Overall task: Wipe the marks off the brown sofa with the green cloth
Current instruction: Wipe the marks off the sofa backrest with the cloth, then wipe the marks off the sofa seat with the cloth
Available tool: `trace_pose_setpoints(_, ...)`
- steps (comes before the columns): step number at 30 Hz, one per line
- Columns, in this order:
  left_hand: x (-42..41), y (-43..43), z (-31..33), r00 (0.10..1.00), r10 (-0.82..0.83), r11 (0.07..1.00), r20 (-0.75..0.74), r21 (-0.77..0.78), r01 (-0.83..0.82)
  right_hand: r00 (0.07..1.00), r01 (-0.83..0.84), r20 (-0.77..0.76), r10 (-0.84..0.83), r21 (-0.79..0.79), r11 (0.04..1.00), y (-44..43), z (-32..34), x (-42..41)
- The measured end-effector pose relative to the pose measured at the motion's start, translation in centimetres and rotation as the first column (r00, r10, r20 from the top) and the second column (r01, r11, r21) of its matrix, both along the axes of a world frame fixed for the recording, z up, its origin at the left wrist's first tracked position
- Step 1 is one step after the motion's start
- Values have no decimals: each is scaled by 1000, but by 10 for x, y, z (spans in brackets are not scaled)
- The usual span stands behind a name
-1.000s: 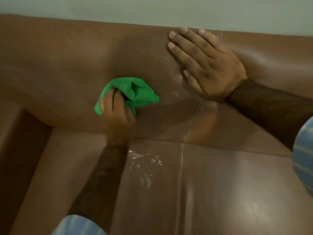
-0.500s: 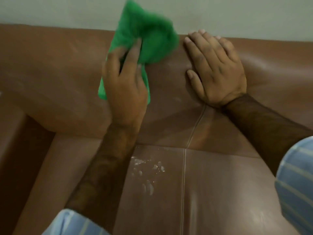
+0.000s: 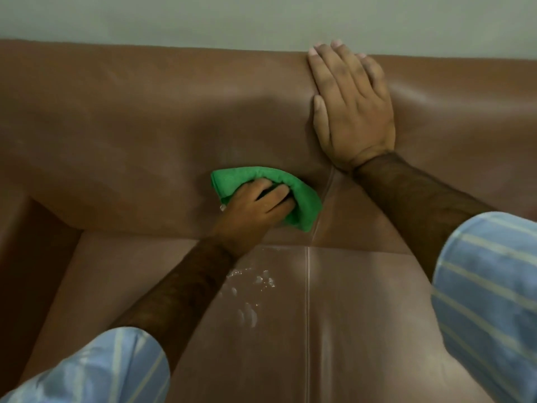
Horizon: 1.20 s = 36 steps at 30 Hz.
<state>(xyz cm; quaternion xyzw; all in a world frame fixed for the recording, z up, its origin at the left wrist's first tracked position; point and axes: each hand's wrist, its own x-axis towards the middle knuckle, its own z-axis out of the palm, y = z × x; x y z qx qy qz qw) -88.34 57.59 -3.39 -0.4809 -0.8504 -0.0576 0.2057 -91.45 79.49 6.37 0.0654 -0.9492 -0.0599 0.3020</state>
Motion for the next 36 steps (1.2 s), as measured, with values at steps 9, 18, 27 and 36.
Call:
trace_pose_setpoints(9, 76, -62, -52, 764, 436, 896, 476, -149, -418, 916, 275, 379, -129, -361, 891, -83, -144, 176)
trace_pose_setpoints(18, 95, -97, -156, 389, 801, 496, 455, -142, -857, 724, 453, 630, -281, -128, 882, -75, -297, 350)
trace_pose_setpoints(27, 129, 29, -158, 773, 187, 980, 606, -173, -101, 776, 476, 538, -328, -159, 865, -80, -301, 350)
trace_pose_setpoints(36, 77, -156, -160, 544, 704, 656, 456, -123, -745, 796, 467, 501, -340, -151, 871, -78, -312, 353)
